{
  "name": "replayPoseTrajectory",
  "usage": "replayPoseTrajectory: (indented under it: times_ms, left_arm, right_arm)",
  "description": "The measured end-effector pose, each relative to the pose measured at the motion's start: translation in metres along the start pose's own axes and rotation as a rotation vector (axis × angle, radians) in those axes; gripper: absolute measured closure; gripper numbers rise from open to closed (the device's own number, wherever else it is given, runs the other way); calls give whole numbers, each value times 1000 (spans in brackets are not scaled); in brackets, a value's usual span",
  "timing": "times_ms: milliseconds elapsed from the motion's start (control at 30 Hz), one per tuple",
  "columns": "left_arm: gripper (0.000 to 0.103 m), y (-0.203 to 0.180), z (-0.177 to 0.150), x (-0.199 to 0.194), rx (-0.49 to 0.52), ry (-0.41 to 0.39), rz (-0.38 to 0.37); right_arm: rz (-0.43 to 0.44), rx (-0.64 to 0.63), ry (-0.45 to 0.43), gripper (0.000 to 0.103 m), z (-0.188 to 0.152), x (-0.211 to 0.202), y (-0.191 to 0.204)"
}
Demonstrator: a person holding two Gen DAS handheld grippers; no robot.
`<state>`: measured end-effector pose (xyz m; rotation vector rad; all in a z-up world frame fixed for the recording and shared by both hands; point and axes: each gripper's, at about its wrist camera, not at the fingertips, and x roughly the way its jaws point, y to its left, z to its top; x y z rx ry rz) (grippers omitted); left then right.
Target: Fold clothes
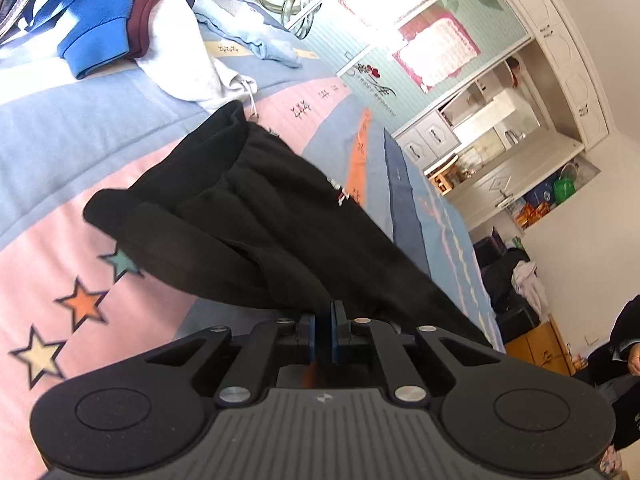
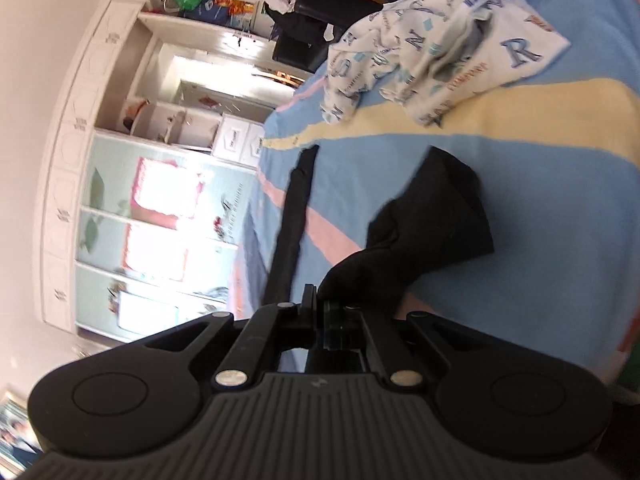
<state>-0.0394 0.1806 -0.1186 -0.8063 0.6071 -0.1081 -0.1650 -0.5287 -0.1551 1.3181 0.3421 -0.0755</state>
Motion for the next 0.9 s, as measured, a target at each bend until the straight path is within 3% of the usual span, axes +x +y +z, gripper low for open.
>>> replayPoseTrajectory:
  times_ms: [533,633,900]
  left_arm:
    - [96,-10,15,5,-5,-25,-23]
    - [96,-18,30,13,-11,-40,-43]
    - [96,-48,79,75,4,-59,-31]
  right_arm:
    - [50,-76,-18,99,22,34,54]
    - [65,-103,-16,99,29,44,73]
    - [78,-118,-32,99,65,128,127]
